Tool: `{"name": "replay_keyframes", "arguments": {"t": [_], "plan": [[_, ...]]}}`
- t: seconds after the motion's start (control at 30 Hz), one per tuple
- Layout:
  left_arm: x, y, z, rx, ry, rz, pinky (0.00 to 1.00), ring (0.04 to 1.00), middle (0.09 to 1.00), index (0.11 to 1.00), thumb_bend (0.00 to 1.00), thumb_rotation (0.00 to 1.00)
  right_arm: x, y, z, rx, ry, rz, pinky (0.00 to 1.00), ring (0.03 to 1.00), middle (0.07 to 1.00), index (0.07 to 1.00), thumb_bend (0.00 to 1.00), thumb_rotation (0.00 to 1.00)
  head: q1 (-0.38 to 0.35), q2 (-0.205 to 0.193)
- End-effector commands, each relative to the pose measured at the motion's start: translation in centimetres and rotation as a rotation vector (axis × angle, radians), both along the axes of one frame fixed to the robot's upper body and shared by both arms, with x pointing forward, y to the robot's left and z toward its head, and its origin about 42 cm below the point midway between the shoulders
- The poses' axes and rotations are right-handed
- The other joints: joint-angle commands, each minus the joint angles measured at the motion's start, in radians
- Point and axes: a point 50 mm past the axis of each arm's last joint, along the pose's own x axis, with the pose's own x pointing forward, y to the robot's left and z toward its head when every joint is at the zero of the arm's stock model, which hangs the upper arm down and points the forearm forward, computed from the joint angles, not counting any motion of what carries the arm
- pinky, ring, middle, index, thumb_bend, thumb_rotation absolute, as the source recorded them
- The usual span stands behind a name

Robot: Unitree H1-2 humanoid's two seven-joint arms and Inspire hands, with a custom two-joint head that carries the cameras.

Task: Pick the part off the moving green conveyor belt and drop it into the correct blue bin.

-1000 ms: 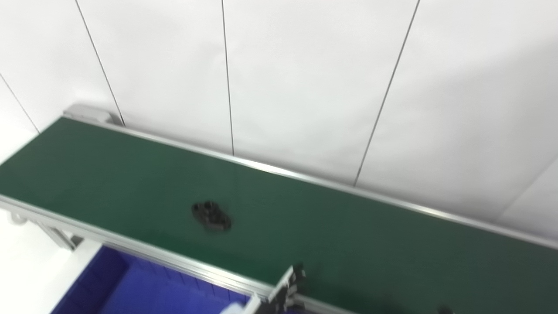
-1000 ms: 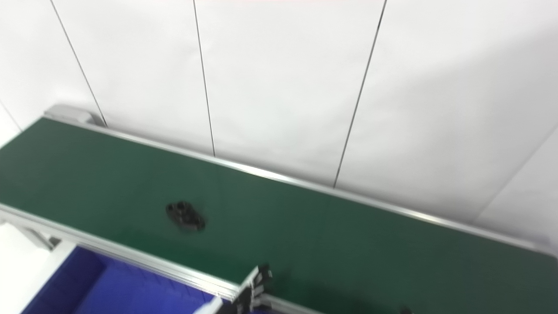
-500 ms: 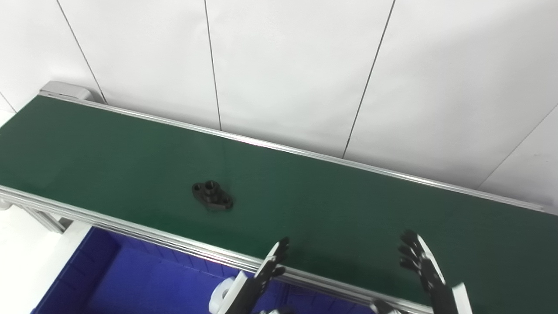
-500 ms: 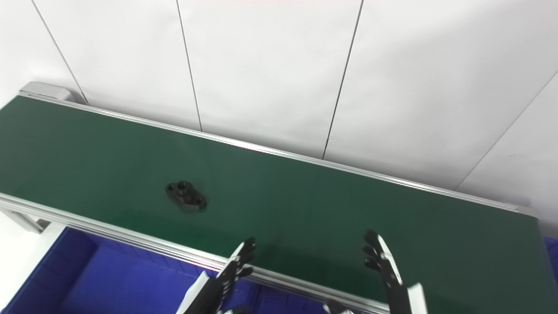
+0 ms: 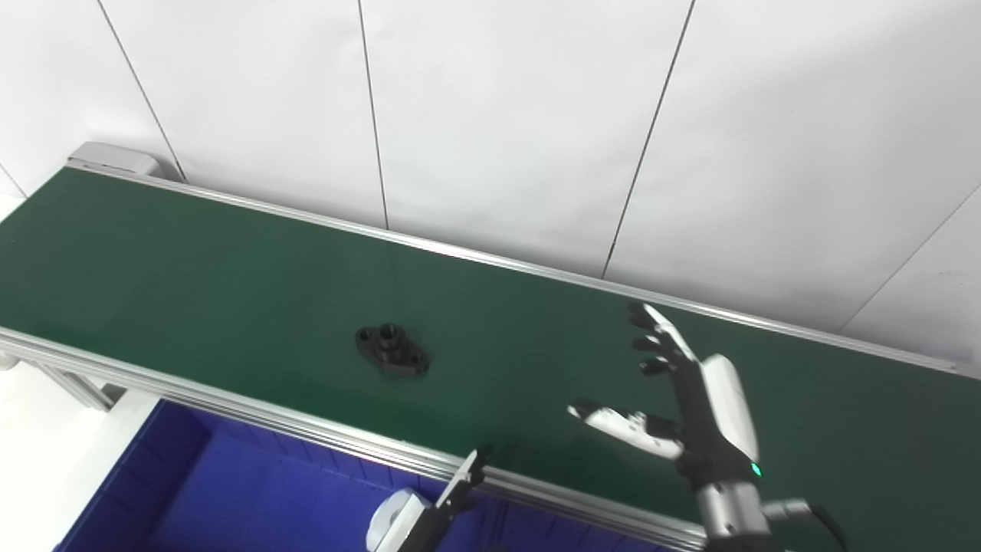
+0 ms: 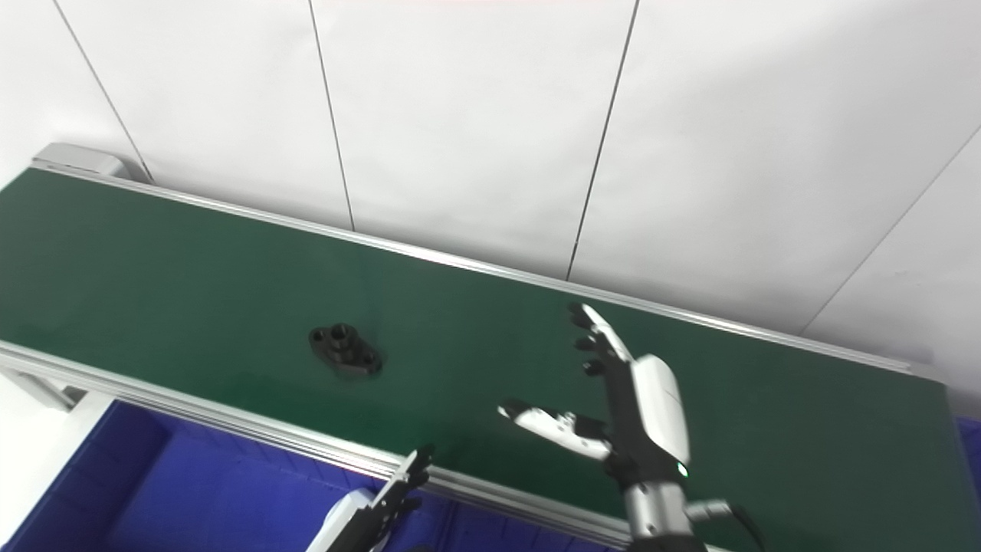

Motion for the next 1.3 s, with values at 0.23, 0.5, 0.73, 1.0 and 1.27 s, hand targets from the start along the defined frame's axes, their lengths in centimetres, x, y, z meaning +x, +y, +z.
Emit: {"name": "replay_keyframes", "arguments": {"t": [0.23, 0.5, 0.73, 1.0, 1.27], "plan": [[0.5, -0.7, 0.7, -0.032, -0.027, -0.068, 0.86, 0.985, 1.000, 1.000, 0.78, 0.85, 3.8, 3.9, 1.2, -0.325, -0.115, 0.034, 0.57, 0.713, 0.807, 0.867, 0.93, 0.64, 0.008, 0.002], [0.5, -1.5, 0.9, -0.029, -0.023, -0.074, 0.92, 1.000, 1.000, 1.000, 0.79, 0.86, 5.2, 6.9, 0.4, -0.452, -0.116, 0.062, 0.51, 0.651, 0.757, 0.832, 0.93, 0.64, 0.019, 0.007], [0.3, -2.1, 1.2, -0.031, 0.009, -0.086, 0.81, 0.986, 1.000, 1.000, 0.81, 0.83, 5.5, 9.4, -1.3, -0.537, -0.105, 0.112, 0.48, 0.627, 0.741, 0.817, 0.93, 0.63, 0.032, 0.008], [0.2, -2.6, 1.5, -0.031, 0.014, -0.094, 0.76, 0.978, 1.000, 1.000, 0.79, 0.79, 5.3, 11.9, -2.6, -0.587, -0.083, 0.170, 0.45, 0.582, 0.709, 0.807, 0.93, 0.64, 0.044, 0.009], [0.1, -2.9, 1.5, -0.033, 0.012, -0.097, 0.79, 0.997, 1.000, 1.000, 0.80, 0.79, 5.5, 13.6, -3.1, -0.591, -0.063, 0.204, 0.44, 0.562, 0.693, 0.809, 0.92, 0.62, 0.055, 0.010]]}}
